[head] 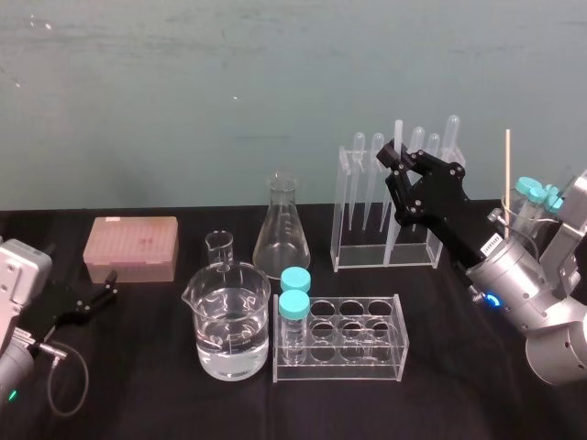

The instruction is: Pick up the stirring rod with one hand, then place it down.

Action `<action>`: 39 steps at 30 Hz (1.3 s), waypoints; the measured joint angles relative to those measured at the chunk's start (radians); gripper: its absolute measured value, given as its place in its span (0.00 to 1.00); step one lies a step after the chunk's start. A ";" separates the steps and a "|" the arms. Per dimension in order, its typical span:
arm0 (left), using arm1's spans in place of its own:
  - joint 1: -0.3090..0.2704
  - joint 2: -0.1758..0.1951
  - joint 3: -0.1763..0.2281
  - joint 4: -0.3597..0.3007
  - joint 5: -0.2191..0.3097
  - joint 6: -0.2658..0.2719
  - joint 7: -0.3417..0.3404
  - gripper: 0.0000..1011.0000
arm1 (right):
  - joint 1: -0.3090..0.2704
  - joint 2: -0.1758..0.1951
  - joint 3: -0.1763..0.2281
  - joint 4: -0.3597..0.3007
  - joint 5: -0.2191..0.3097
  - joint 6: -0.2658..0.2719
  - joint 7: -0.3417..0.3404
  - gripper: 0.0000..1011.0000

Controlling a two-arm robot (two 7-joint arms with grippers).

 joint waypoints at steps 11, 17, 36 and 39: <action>0.000 0.000 0.000 0.000 0.000 0.000 0.000 0.99 | 0.000 0.000 0.000 0.000 0.000 0.000 0.000 0.08; 0.000 0.000 0.000 0.000 0.000 0.000 0.000 0.99 | 0.000 0.000 0.000 0.000 0.000 0.000 0.000 0.08; 0.000 0.000 0.000 0.000 0.000 0.000 0.000 0.99 | 0.000 0.000 0.000 0.000 0.000 0.000 0.000 0.08; 0.000 0.000 0.000 0.000 0.000 0.000 0.000 0.99 | 0.000 0.000 0.000 0.000 0.000 0.000 0.000 0.08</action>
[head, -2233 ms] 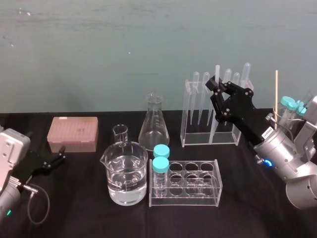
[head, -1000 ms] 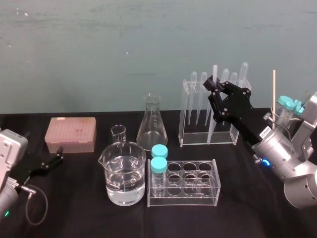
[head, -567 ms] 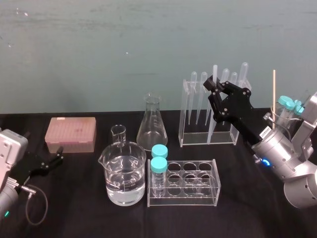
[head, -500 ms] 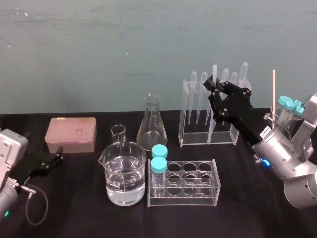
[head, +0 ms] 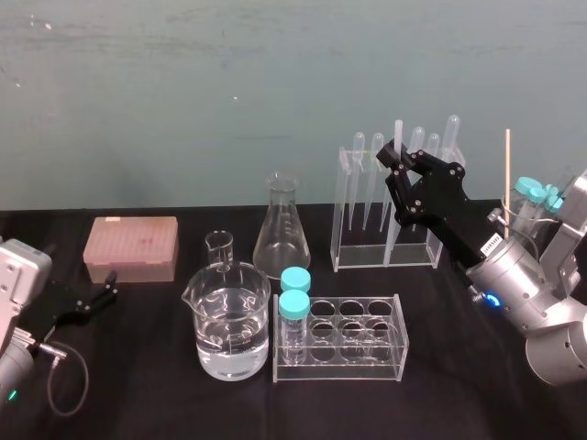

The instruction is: Pick up the stirring rod with one hand, then place it down.

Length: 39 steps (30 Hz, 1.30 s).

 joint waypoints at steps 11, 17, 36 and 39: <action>0.000 0.000 0.000 0.000 0.000 0.000 0.000 0.99 | 0.012 0.008 -0.006 -0.002 0.033 -0.015 0.142 0.08; 0.000 0.000 0.000 0.000 0.000 0.000 0.000 0.99 | -0.023 0.034 -0.003 -0.035 0.018 0.025 0.150 0.08; 0.000 0.000 0.000 0.000 0.000 0.000 0.000 0.99 | -0.044 0.042 0.010 -0.014 -0.030 0.061 0.146 0.08; 0.000 0.000 0.000 0.000 0.000 0.000 0.000 0.99 | -0.035 0.036 0.009 0.002 -0.030 0.056 0.157 0.08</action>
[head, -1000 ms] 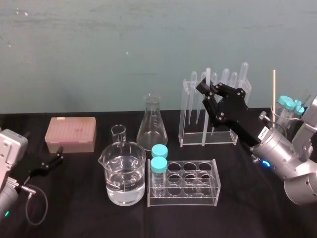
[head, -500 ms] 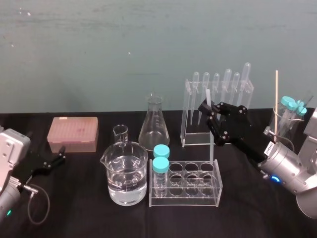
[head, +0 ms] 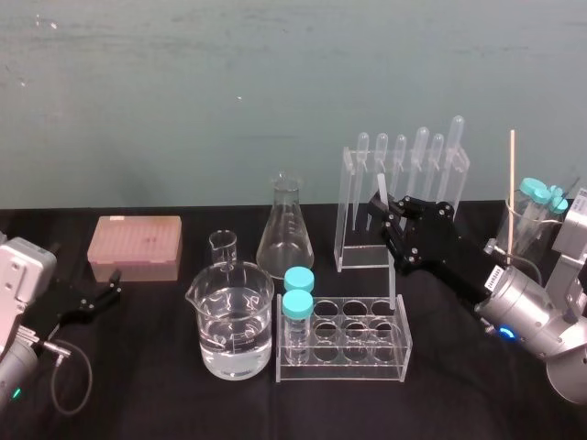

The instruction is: Pick up the stirring rod with one hand, then place it down.

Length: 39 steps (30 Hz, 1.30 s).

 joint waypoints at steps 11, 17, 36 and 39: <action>0.000 0.000 0.000 0.000 0.000 0.000 0.000 0.99 | 0.034 -0.032 -0.004 0.082 0.029 0.006 0.029 0.08; 0.000 0.000 0.000 0.000 0.000 0.000 0.000 0.99 | 0.052 -0.040 -0.017 0.121 0.031 0.025 0.044 0.08; 0.000 0.000 0.000 0.000 0.000 0.000 0.000 0.99 | 0.069 -0.030 -0.058 0.149 -0.014 0.119 0.005 0.08; 0.000 0.000 0.000 0.000 0.000 0.000 0.000 0.99 | 0.069 -0.030 -0.057 0.149 -0.013 0.119 0.005 0.08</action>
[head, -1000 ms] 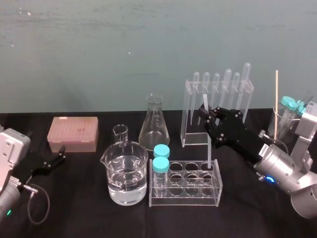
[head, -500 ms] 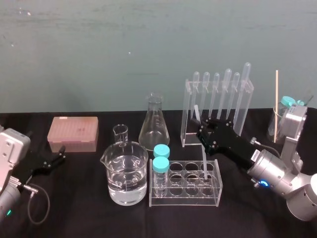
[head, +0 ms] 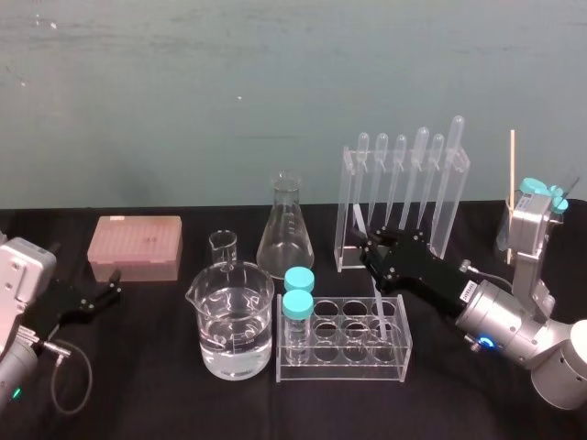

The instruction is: Pick up the stirring rod with one hand, then place it down.

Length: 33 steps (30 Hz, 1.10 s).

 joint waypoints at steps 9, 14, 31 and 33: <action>0.000 0.000 0.000 0.000 0.000 0.000 0.000 0.99 | 0.000 -0.001 0.001 -0.001 0.003 -0.004 0.001 0.08; 0.000 0.000 0.000 0.000 0.000 0.000 0.000 0.99 | 0.000 -0.001 0.002 -0.001 0.004 -0.005 0.003 0.13; 0.000 0.000 0.000 0.000 0.000 0.000 0.000 0.99 | -0.001 -0.001 0.003 -0.001 0.005 -0.007 0.004 0.64; 0.000 0.000 0.000 0.000 0.000 0.000 0.000 0.99 | -0.001 -0.001 0.003 -0.001 0.005 -0.007 0.005 0.72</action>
